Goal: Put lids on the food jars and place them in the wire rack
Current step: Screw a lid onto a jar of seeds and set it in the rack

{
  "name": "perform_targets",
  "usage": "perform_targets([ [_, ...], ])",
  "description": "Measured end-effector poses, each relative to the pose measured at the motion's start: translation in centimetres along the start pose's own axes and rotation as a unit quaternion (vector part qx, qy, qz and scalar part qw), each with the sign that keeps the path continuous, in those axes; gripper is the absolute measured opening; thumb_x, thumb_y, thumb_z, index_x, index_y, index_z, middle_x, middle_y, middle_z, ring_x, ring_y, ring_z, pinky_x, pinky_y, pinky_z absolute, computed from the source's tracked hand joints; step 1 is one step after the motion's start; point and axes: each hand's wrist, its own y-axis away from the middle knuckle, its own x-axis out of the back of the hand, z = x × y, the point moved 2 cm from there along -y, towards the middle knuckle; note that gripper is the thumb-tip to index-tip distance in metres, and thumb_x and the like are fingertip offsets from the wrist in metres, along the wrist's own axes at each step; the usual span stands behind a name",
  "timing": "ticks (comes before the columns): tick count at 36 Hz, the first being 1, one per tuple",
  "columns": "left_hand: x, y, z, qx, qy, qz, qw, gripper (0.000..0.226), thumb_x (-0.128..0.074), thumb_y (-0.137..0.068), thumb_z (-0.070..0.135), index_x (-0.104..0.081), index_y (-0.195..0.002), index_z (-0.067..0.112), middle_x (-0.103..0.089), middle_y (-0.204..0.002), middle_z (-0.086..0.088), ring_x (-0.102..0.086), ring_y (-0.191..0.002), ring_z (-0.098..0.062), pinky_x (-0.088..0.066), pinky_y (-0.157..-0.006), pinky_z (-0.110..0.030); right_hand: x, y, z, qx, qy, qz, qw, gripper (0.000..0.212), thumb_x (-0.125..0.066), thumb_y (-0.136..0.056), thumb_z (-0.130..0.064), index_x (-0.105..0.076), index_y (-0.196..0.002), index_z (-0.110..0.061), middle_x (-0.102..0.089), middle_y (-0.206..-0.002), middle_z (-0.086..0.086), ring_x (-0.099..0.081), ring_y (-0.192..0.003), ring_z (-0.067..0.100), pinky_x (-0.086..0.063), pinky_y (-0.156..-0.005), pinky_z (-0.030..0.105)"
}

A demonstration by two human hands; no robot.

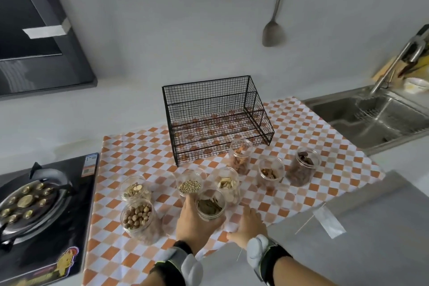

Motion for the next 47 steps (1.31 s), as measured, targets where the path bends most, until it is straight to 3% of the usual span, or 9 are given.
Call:
perform_targets([
  [6, 0.7, 0.5, 2.0, -0.032, -0.009, -0.02, 0.999, 0.084, -0.089, -0.058, 0.049, -0.036, -0.122, 0.035, -0.064, -0.112, 0.013, -0.067, -0.098, -0.008, -0.056, -0.082, -0.031, 1.1, 0.7, 2.1, 0.087, -0.096, -0.033, 0.991, 0.121, -0.064, -0.046, -0.074, -0.028, -0.149, -0.021, -0.036, -0.145, -0.003, -0.04, -0.137, 0.019, -0.041, -0.106, 0.031],
  [11, 1.2, 1.1, 3.4, -0.067, 0.025, -0.052, 0.996, 0.082, -0.09, -0.058, 0.044, -0.038, -0.121, 0.035, -0.066, -0.109, 0.011, -0.066, -0.097, 0.001, -0.049, -0.078, -0.012, 2.5, 1.1, 4.4, 0.15, -0.164, 0.016, 0.975, 0.101, -0.067, -0.054, -0.061, -0.038, -0.144, -0.026, -0.041, -0.133, -0.011, -0.044, -0.133, 0.015, -0.042, -0.102, 0.026],
  [15, 0.8, 1.3, 4.3, -0.108, 0.047, -0.059, 0.991, 0.083, -0.094, -0.057, 0.038, -0.039, -0.116, 0.057, -0.064, -0.116, 0.01, -0.064, -0.109, -0.004, -0.054, -0.092, -0.023, 5.3, 2.1, 5.5, 0.184, -0.203, 0.026, 0.961, 0.107, -0.072, -0.056, -0.06, -0.037, -0.149, -0.02, -0.041, -0.132, -0.01, -0.042, -0.128, 0.014, -0.041, -0.105, 0.028],
  [19, 0.8, 1.3, 5.1, -0.145, 0.026, -0.072, 0.986, 0.082, -0.092, -0.056, 0.05, -0.041, -0.121, 0.052, -0.057, -0.119, 0.018, -0.058, -0.115, -0.005, -0.051, -0.098, -0.029, 7.9, 3.2, 5.6, 0.217, -0.221, 0.038, 0.95, 0.109, -0.085, -0.063, -0.047, -0.028, -0.154, -0.035, -0.037, -0.147, -0.017, -0.037, -0.135, 0.007, -0.039, -0.111, 0.03],
  [23, 0.7, 1.5, 6.1, -0.169, -0.008, -0.07, 0.983, 0.087, -0.093, -0.059, 0.047, -0.04, -0.129, 0.052, -0.048, -0.123, 0.029, -0.046, -0.12, 0.011, -0.039, -0.092, -0.002, 9.8, 4.2, 5.8, 0.244, -0.23, 0.053, 0.941, 0.102, -0.087, -0.071, -0.034, -0.026, -0.151, -0.045, -0.038, -0.147, -0.023, -0.038, -0.132, -0.007, -0.037, -0.098, 0.007],
  [27, 0.6, 1.6, 7.0, -0.169, -0.017, -0.071, 0.983, 0.094, -0.093, -0.059, 0.05, -0.046, -0.139, 0.038, -0.051, -0.124, 0.024, -0.047, -0.117, 0.012, -0.037, -0.089, 0.001, 11.7, 5.3, 5.6, 0.269, -0.239, 0.08, 0.929, 0.097, -0.089, -0.074, -0.03, -0.029, -0.149, -0.044, -0.042, -0.143, -0.026, -0.029, -0.125, -0.027, -0.031, -0.09, -0.005],
  [32, 0.6, 2.1, 8.1, -0.193, -0.045, -0.074, 0.977, 0.09, -0.09, -0.057, 0.055, -0.04, -0.133, 0.055, -0.049, -0.12, 0.026, -0.049, -0.113, 0.011, -0.037, -0.088, -0.001, 13.2, 5.9, 5.4, 0.28, -0.265, 0.063, 0.921, 0.094, -0.086, -0.073, -0.025, -0.03, -0.142, -0.054, -0.041, -0.144, -0.031, -0.034, -0.133, -0.019, -0.035, -0.101, 0.01],
  [37, 0.4, 2.2, 8.7, -0.188, -0.076, -0.099, 0.974, 0.099, -0.086, -0.055, 0.061, -0.042, -0.142, 0.042, -0.047, -0.123, 0.021, -0.05, -0.111, 0.0, -0.047, -0.1, -0.022, 14.4, 6.5, 4.8, 0.3, -0.279, 0.035, 0.912, 0.092, -0.086, -0.073, -0.02, -0.033, -0.14, -0.055, -0.042, -0.144, -0.029, -0.047, -0.131, -0.008, -0.048, -0.105, 0.022],
  [47, 0.2, 2.3, 10.5, -0.252, -0.15, -0.106, 0.95, 0.099, -0.078, -0.058, 0.076, -0.041, -0.144, 0.042, -0.056, -0.133, 0.02, -0.052, -0.119, -0.006, -0.045, -0.104, -0.031, 15.9, 7.2, 3.7, 0.371, -0.188, -0.02, 0.909, 0.084, -0.086, -0.074, -0.026, -0.042, -0.14, -0.052, -0.041, -0.144, -0.035, -0.042, -0.137, -0.004, -0.048, -0.109, 0.031],
])
